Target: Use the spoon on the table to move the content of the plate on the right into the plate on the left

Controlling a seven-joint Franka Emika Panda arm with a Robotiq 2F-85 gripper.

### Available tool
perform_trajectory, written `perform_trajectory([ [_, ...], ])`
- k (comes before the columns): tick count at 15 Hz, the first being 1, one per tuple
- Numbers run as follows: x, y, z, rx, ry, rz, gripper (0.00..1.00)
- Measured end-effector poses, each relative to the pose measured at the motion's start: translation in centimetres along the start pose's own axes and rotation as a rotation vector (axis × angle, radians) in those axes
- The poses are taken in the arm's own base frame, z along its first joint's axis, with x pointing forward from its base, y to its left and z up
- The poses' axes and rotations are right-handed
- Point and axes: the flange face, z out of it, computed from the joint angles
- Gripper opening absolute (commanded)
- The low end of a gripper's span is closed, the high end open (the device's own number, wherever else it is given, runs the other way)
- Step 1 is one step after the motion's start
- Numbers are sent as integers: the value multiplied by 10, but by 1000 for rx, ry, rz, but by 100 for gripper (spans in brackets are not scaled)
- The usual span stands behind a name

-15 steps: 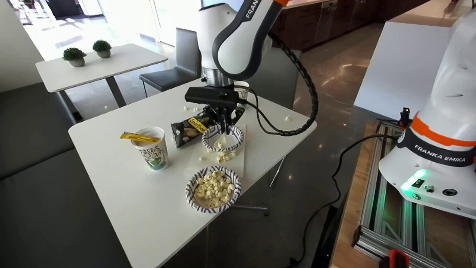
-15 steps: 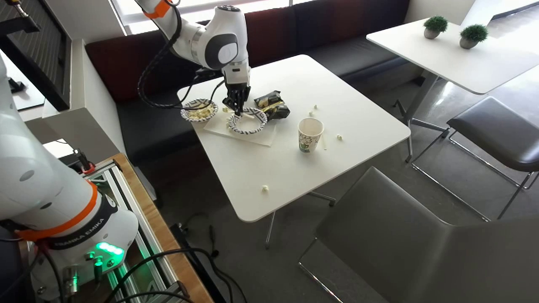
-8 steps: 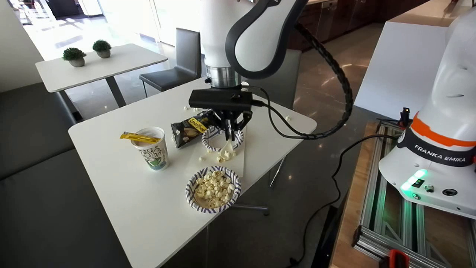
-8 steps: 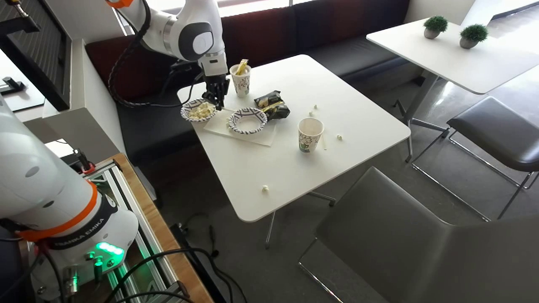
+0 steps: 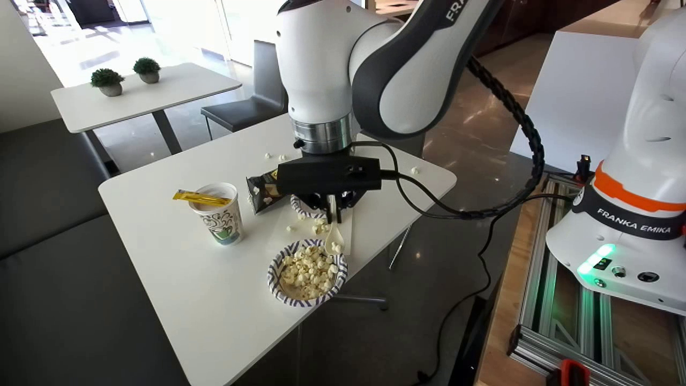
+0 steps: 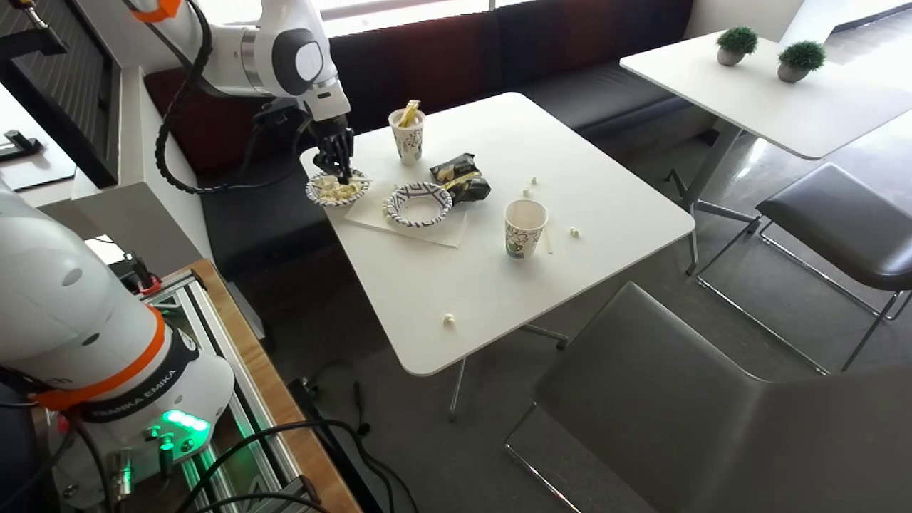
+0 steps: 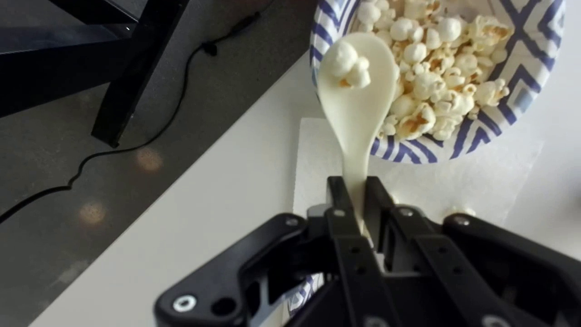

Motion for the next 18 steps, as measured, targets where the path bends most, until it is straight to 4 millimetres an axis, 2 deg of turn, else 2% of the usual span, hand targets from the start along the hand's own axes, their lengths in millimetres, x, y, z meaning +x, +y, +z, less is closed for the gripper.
perform_trajectory([
  [1, -5, -1, -1, -1, 11, -12, 3],
  [2, -8, -3, -2, -5, 17, -21, 14],
  [7, -7, -4, -2, -4, 17, -19, 14],
  [8, -7, -4, -2, -4, 17, -19, 3],
  [18, -2, -9, -3, 39, -83, -12, 3],
])
